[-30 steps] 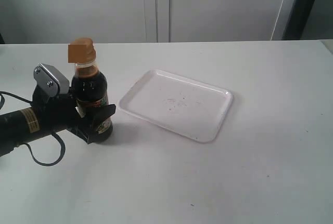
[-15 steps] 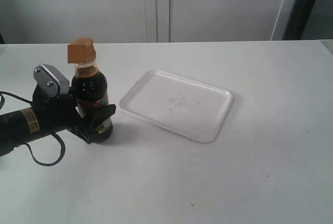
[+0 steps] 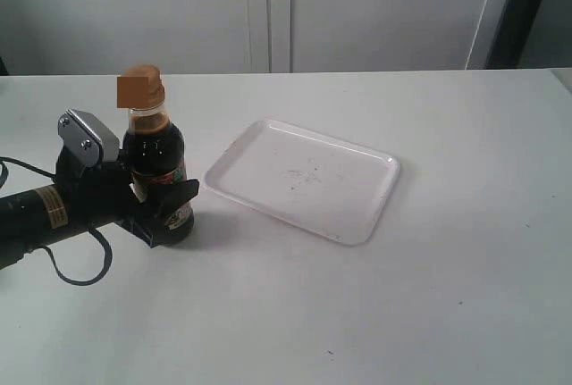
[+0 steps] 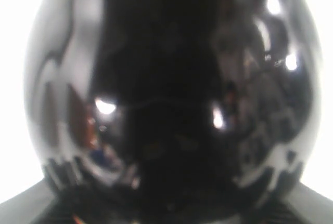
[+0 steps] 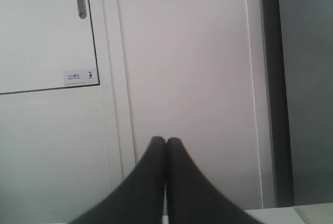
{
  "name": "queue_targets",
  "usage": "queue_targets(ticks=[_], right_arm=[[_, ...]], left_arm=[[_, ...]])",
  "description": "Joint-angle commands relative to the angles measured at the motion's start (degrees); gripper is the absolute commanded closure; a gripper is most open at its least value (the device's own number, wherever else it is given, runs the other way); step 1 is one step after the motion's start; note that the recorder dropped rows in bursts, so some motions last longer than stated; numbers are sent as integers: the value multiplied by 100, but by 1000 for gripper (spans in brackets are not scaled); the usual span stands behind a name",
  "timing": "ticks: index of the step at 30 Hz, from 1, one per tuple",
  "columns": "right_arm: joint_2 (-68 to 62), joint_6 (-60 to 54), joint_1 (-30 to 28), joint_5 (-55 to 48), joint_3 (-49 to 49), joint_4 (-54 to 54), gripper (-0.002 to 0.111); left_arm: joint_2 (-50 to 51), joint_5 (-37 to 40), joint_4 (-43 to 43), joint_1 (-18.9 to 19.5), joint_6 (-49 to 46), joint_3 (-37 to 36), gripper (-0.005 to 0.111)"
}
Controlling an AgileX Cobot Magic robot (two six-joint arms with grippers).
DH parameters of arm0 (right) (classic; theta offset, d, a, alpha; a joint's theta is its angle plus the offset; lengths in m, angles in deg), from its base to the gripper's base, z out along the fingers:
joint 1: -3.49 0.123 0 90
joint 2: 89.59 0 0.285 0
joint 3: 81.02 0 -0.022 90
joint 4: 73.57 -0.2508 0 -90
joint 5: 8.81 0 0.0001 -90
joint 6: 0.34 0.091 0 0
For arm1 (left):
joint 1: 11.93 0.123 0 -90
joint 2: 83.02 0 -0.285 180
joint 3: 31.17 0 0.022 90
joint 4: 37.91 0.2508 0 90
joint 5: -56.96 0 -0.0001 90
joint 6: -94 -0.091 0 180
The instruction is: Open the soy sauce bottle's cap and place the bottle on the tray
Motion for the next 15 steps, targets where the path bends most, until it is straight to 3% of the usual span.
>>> queue_targets(ticks=[1, 9, 15], right_arm=[[-728, 50, -12, 221, 526, 112, 108], [-1833, 129, -12, 1003, 1072, 459, 108], [-2579, 1499, -12, 1338, 1425, 1952, 108]], left_arm=[[-6, 73, 136, -1, -15, -34, 107], [-6, 73, 136, -1, 9, -34, 107], [-6, 73, 136, -1, 9, -34, 107]])
